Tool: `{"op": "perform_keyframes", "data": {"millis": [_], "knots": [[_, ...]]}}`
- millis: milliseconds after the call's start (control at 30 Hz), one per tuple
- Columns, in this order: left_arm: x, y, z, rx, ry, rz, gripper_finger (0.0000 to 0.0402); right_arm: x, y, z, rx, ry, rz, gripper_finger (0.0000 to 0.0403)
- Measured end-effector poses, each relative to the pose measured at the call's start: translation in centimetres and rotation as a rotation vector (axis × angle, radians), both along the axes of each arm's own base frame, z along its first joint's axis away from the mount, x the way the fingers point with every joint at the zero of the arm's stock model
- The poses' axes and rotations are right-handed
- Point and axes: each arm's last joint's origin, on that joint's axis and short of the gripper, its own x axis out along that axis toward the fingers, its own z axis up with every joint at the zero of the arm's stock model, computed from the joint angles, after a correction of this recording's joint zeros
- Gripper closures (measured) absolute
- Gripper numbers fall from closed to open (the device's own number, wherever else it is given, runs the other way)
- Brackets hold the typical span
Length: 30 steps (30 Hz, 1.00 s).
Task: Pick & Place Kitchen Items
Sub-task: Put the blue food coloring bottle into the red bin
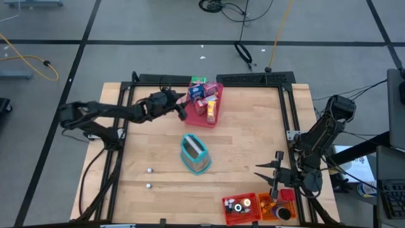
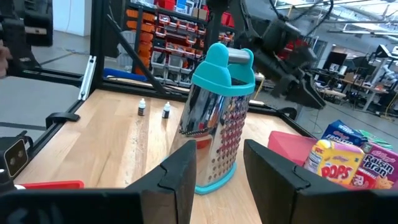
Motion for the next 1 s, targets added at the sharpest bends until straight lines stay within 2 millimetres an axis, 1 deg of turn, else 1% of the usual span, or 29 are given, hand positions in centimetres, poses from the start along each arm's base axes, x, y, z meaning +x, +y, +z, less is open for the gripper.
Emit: {"op": "perform_keyframes", "data": {"millis": [100,233,367,467,600,767,900,1000], "knots": [[-1.3,-1.4,1.5,-0.060,0.020,-0.018,0.0208,0.0,0.0,0.0,0.002,0.000,0.001,0.0277],[-3.1,-4.4,3.1,-0.125,0.052,-0.087,0.0214,0.0,0.0,0.0,0.000,0.000,0.001,0.0277],[-4.9,-7.7,4.1,-0.204,0.079,-0.169,0.0215,0.0,0.0,0.0,0.001,0.000,0.002,0.0277],[-6.3,-10.1,4.5,-0.242,0.094,-0.194,0.0215,0.0,0.0,0.0,0.005,-0.001,0.002,0.0277],[-7.7,-12.9,4.5,-0.279,0.106,-0.192,0.0215,0.0,0.0,0.0,0.006,-0.001,0.002,0.0277],[-8.4,-16.4,4.1,-0.297,0.104,-0.242,0.0215,0.0,0.0,0.0,0.006,-0.001,0.002,0.0277],[-8.8,-19.1,3.2,-0.303,0.108,-0.267,0.0215,0.0,0.0,0.0,0.006,-0.001,0.003,0.0277],[-9.2,-21.2,2.1,-0.310,0.132,-0.275,0.0215,0.0,0.1,0.0,0.031,-0.003,0.029,0.0277]]}}
